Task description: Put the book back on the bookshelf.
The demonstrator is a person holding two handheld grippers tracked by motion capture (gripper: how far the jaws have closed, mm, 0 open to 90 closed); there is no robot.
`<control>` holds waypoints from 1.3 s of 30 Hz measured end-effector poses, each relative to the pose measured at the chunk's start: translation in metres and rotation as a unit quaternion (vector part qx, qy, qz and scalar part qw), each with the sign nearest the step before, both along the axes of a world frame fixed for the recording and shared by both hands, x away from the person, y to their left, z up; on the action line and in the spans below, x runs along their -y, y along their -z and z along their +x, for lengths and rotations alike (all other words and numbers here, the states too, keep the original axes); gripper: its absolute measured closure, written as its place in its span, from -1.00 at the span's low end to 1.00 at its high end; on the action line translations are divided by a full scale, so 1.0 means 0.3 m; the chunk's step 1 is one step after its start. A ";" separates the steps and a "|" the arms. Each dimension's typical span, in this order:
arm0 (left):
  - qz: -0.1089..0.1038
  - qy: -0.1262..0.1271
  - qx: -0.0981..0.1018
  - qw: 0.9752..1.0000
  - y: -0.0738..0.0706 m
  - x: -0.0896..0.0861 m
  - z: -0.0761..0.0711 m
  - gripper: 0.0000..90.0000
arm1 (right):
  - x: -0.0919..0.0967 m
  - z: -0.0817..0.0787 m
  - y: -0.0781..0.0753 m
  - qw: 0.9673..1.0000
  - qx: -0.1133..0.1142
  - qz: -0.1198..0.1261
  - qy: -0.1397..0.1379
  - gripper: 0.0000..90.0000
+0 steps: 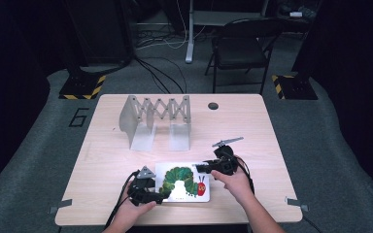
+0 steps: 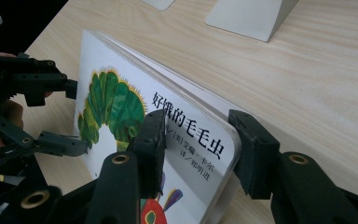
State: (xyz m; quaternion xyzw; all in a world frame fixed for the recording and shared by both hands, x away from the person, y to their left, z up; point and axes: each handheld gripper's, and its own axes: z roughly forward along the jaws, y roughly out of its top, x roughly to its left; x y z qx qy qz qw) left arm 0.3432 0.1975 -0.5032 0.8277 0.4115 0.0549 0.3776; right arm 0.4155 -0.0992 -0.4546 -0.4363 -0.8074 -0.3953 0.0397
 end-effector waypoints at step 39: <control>0.007 -0.039 0.055 0.998 -0.073 -0.079 -0.006 0.18 | -0.062 -0.069 -0.100 0.997 0.061 0.003 -0.044 0.21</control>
